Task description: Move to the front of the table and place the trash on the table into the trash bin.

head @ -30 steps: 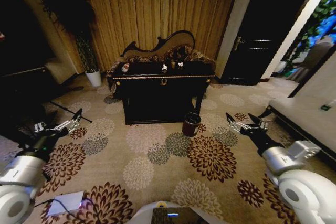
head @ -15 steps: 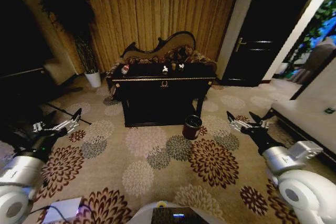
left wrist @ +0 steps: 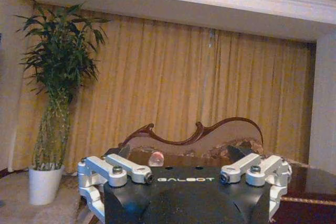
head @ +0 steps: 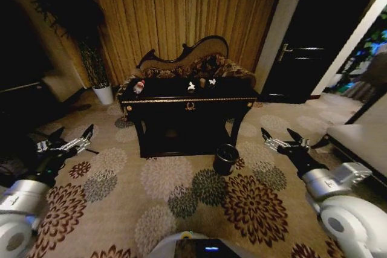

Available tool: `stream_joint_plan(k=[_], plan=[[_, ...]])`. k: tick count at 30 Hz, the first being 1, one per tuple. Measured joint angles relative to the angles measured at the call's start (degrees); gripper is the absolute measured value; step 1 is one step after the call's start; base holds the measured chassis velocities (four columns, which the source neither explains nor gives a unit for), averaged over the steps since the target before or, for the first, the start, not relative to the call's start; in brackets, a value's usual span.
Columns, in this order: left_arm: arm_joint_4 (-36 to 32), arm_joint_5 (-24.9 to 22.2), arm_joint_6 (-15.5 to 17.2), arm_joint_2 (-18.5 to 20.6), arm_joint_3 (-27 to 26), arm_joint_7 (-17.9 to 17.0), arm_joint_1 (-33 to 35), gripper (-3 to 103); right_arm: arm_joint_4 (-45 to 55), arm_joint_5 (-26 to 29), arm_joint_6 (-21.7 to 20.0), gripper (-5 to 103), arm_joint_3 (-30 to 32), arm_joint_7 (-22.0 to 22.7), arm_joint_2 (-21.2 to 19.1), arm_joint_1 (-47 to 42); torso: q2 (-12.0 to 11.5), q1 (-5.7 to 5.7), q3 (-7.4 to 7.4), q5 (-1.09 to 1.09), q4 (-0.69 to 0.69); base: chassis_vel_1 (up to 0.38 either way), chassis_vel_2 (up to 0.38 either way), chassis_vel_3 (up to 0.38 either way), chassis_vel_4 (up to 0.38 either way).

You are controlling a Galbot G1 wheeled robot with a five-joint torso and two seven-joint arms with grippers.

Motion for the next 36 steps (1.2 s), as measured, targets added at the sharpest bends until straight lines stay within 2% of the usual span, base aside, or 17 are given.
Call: stream_joint_plan(k=[12,14,15,19,22,27,31,36], plan=[[0.00,-0.07,-0.12,-0.06,-0.41,0.29,0.20,100,0.01,-0.07,0.71,100,0.00,0.00,-0.17,-0.04,0.02,-0.02,-0.01,-0.01,0.01,-0.275,0.260,0.263,-0.260],[0.00,-0.09,-0.13,-0.06,-0.42,0.46,0.21,100,0.01,-0.07,0.81,100,0.00,0.00,-0.17,-0.02,0.02,-0.03,-0.01,0.06,0.05,-0.300,0.313,0.333,-0.296],[-0.02,-0.10,-0.15,-0.06,-0.40,0.59,0.21,100,0.01,-0.08,0.84,100,0.00,0.00,-0.17,-0.02,0.02,-0.03,-0.01,0.09,0.02,-0.347,0.311,0.310,-0.317],[-0.01,-0.10,-0.16,-0.10,-0.19,0.77,0.21,100,0.02,-0.11,0.97,100,-0.06,0.00,-0.14,-0.02,0.02,-0.02,0.00,-0.05,0.00,-0.355,0.316,0.342,-0.343],[-0.02,-0.06,-0.16,-0.15,0.00,0.80,0.18,100,0.01,-0.18,0.99,100,-0.17,0.00,-0.08,0.06,0.02,-0.02,-0.01,0.06,0.01,-0.355,0.392,0.359,-0.385],[0.00,0.09,-0.16,-0.13,0.34,0.79,-0.05,100,0.02,-0.27,1.22,100,-0.26,0.00,-0.11,0.12,0.00,0.01,0.01,-0.04,0.01,-0.366,0.383,0.366,-0.390],[0.00,0.09,-0.15,0.00,0.36,0.76,-0.15,100,0.02,-0.46,2.20,100,-0.38,0.02,-0.14,0.08,-0.01,0.02,0.01,0.04,0.02,-0.351,0.332,0.356,-0.358],[0.00,0.09,-0.13,-0.09,0.39,0.70,-0.13,100,0.02,-0.70,2.49,100,-0.40,0.07,-0.14,0.02,-0.03,0.09,0.03,0.02,0.02,-0.206,0.190,0.187,-0.176]])
